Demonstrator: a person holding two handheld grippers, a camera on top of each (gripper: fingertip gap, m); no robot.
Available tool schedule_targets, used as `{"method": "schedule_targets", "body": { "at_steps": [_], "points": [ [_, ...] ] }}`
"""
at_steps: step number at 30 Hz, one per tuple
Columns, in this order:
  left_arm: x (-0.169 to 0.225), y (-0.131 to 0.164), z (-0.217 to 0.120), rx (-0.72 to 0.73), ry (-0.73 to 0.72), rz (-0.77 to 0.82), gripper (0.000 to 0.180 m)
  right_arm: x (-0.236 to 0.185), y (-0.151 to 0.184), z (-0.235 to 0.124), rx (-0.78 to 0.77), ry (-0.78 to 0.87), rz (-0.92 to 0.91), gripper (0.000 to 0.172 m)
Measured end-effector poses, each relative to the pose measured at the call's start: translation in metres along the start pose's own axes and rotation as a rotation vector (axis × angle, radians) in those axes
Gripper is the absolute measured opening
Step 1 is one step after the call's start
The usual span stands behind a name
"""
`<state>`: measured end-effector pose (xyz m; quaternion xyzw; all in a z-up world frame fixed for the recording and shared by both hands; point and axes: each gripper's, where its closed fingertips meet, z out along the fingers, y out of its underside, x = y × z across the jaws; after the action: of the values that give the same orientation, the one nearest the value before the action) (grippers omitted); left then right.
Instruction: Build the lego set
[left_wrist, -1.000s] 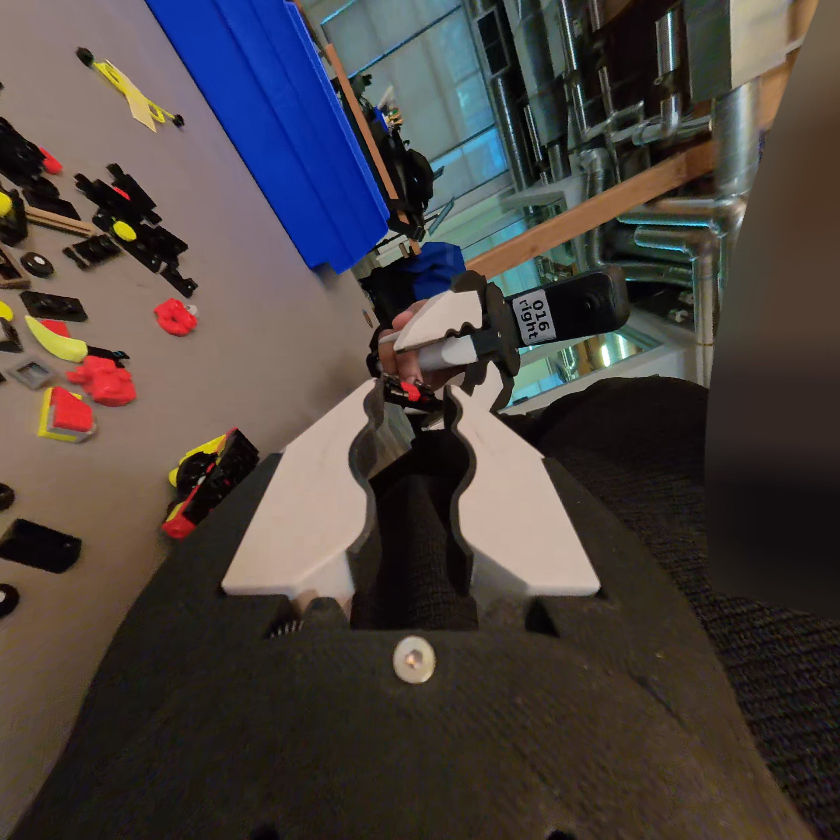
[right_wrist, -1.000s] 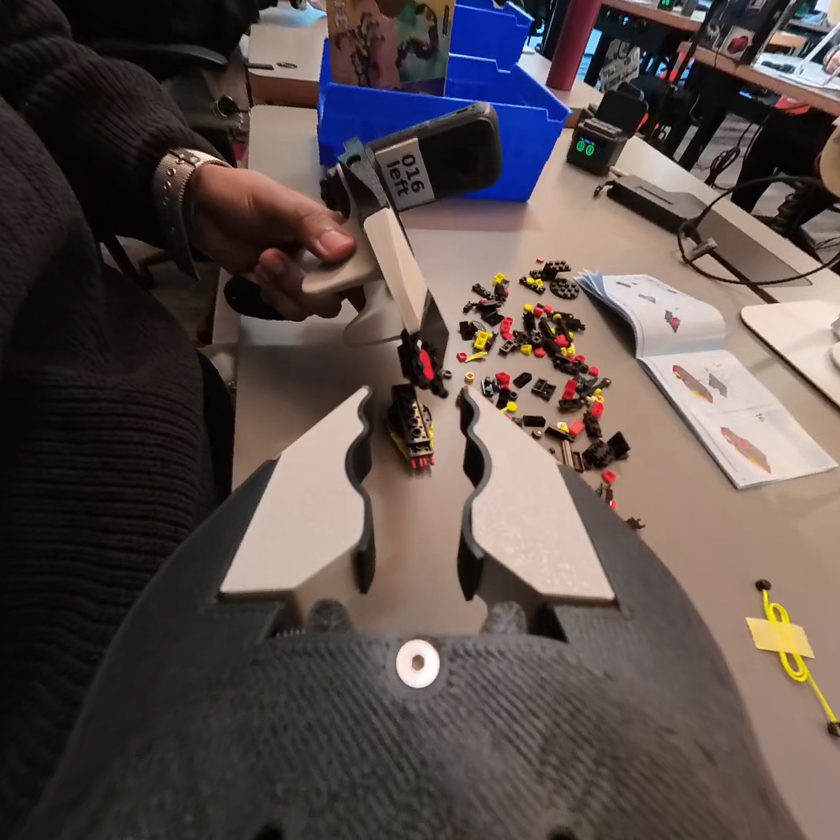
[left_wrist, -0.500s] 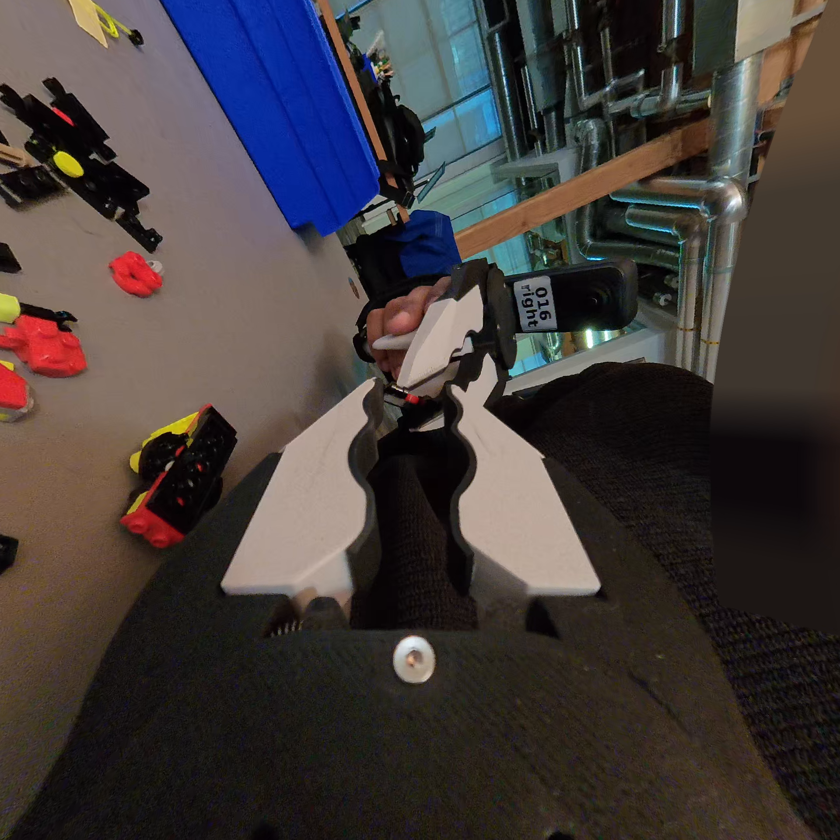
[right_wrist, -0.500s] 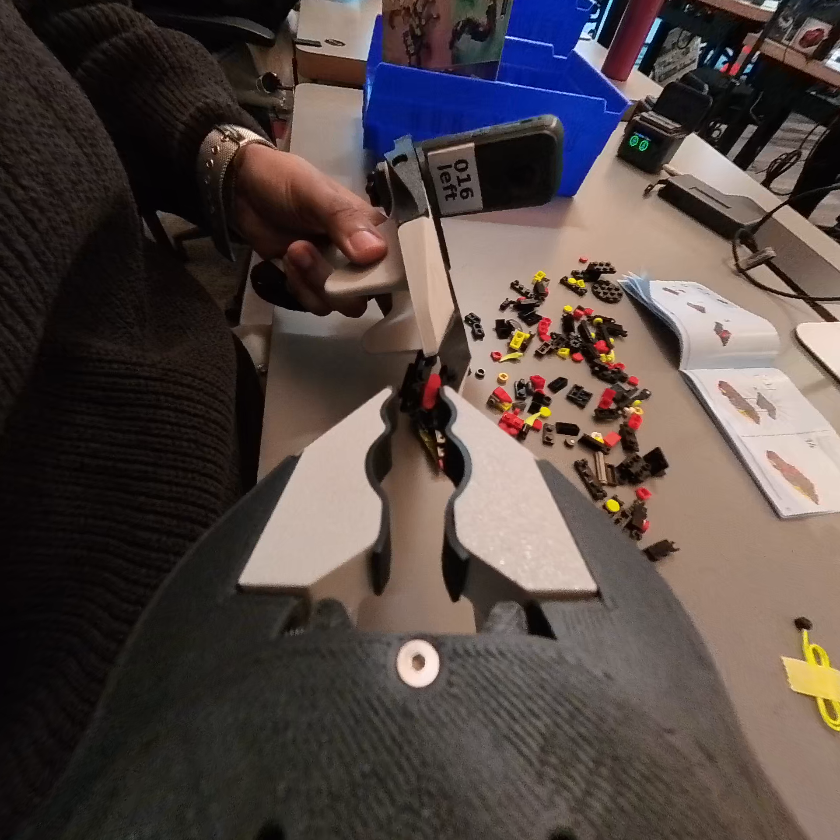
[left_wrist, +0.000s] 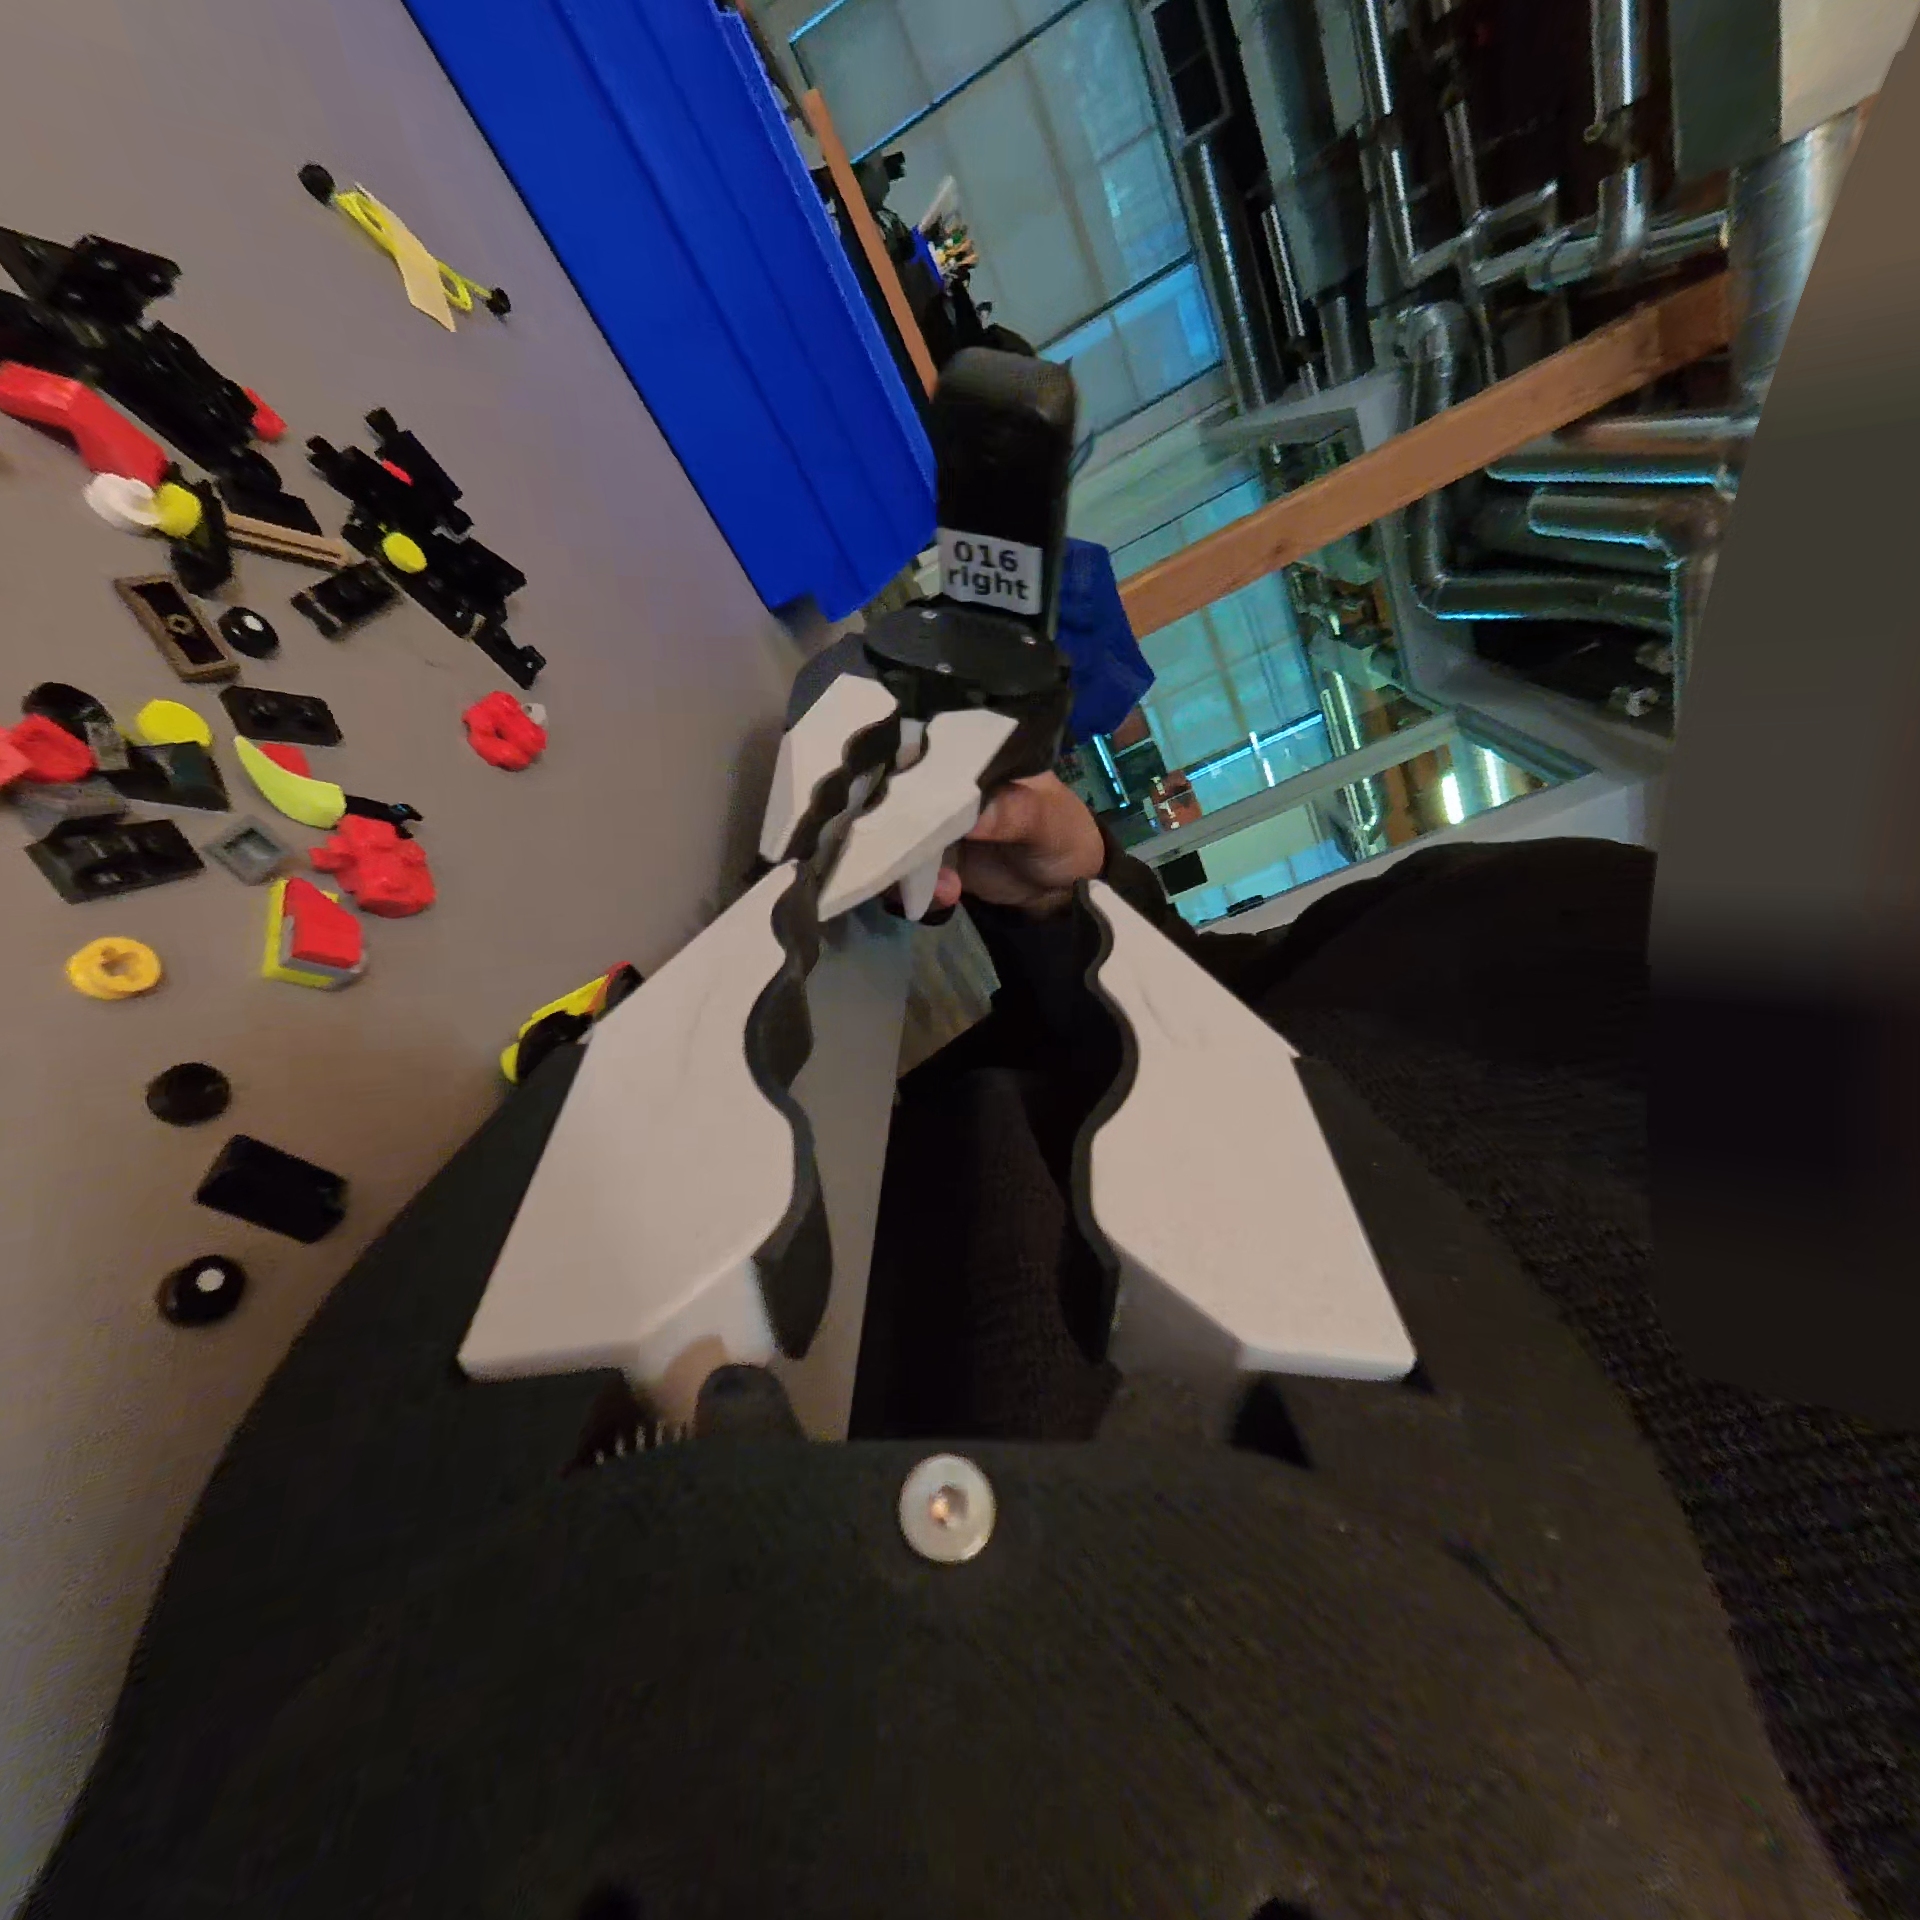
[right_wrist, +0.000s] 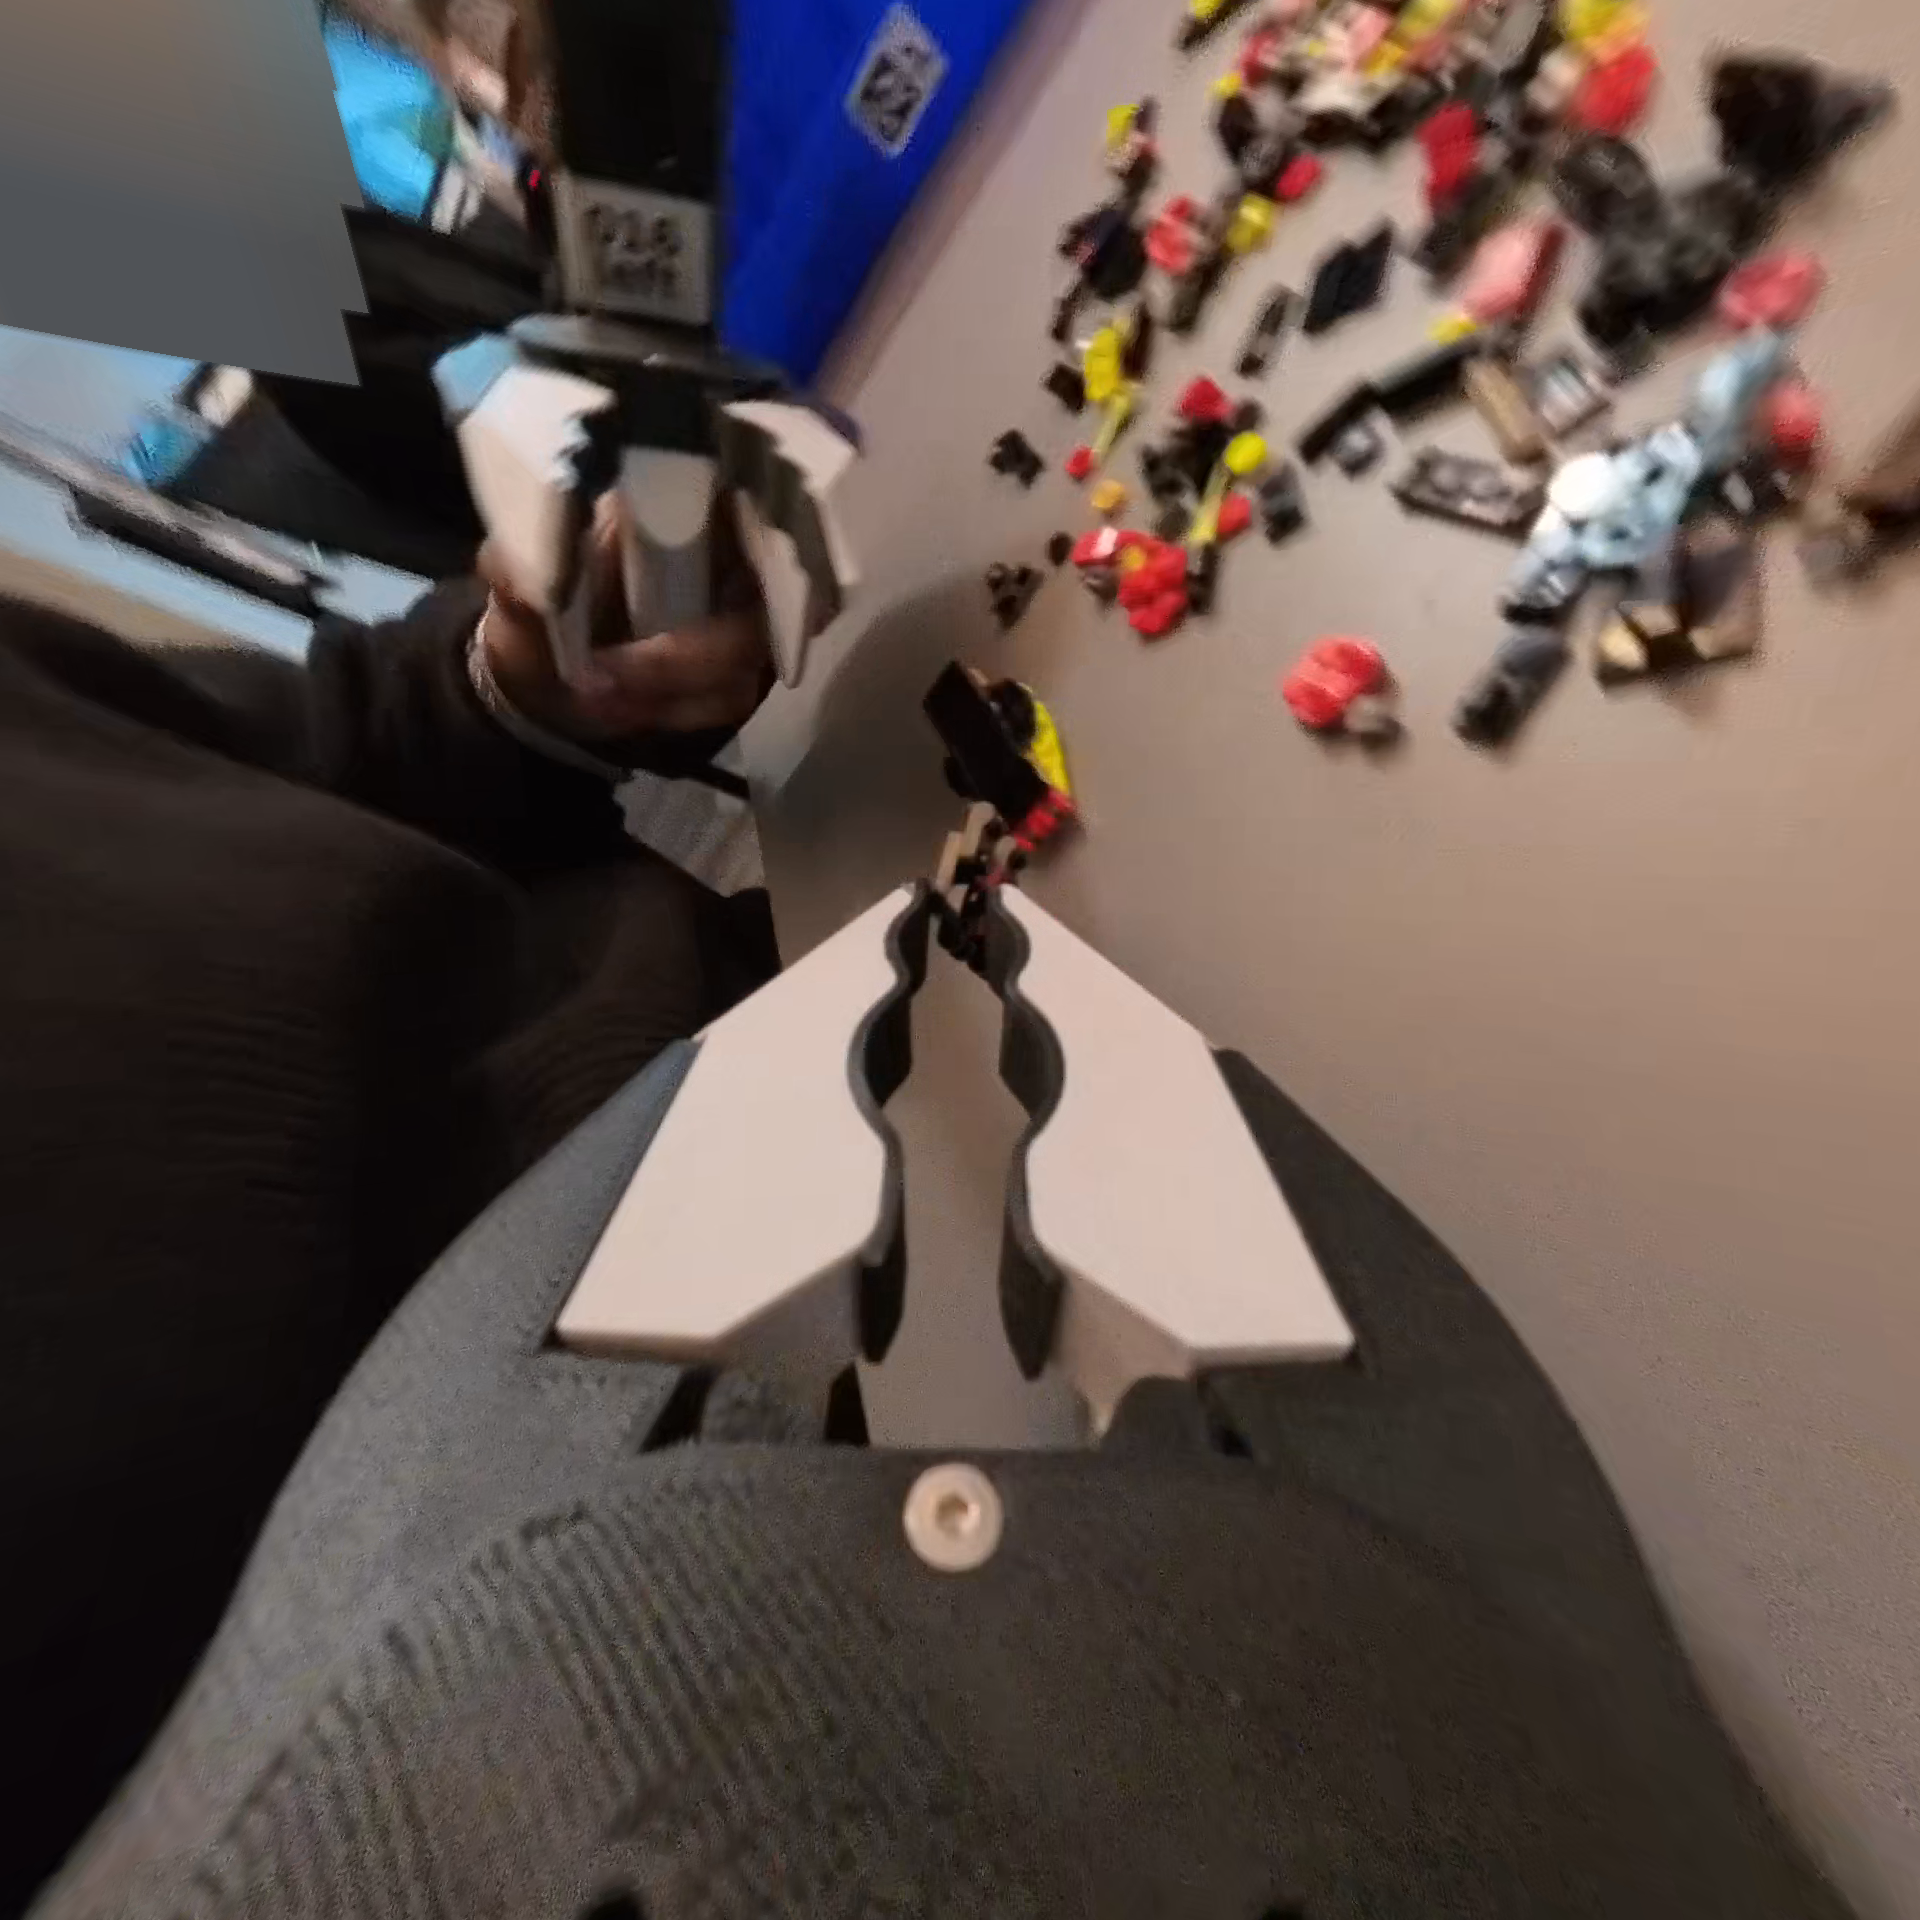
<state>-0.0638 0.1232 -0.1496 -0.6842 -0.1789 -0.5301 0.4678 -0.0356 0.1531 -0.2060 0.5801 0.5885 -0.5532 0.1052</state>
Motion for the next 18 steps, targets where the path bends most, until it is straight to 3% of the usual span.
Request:
{"method": "schedule_targets", "body": {
  "at_steps": [4,10,12,16,18],
  "points": [
    [-0.001,0.001,0.000,-0.014,-0.014,0.018,0.046,0.024,0.010,-0.001,-0.057,0.107,0.051,0.008],
    [0.001,0.017,0.009,-0.109,-0.020,0.067,0.046,0.037,0.007,-0.009,-0.053,0.138,0.079,0.009],
    [0.002,0.022,0.012,-0.137,-0.022,0.086,0.047,0.039,0.004,-0.012,-0.043,0.130,0.083,0.011],
    [0.000,0.024,0.012,-0.160,-0.046,0.122,0.046,0.031,-0.002,-0.012,-0.049,0.046,0.141,0.031],
    [0.000,0.023,0.011,-0.152,-0.047,0.124,0.046,0.028,-0.004,-0.015,-0.052,0.033,0.133,0.027]
  ]
}}
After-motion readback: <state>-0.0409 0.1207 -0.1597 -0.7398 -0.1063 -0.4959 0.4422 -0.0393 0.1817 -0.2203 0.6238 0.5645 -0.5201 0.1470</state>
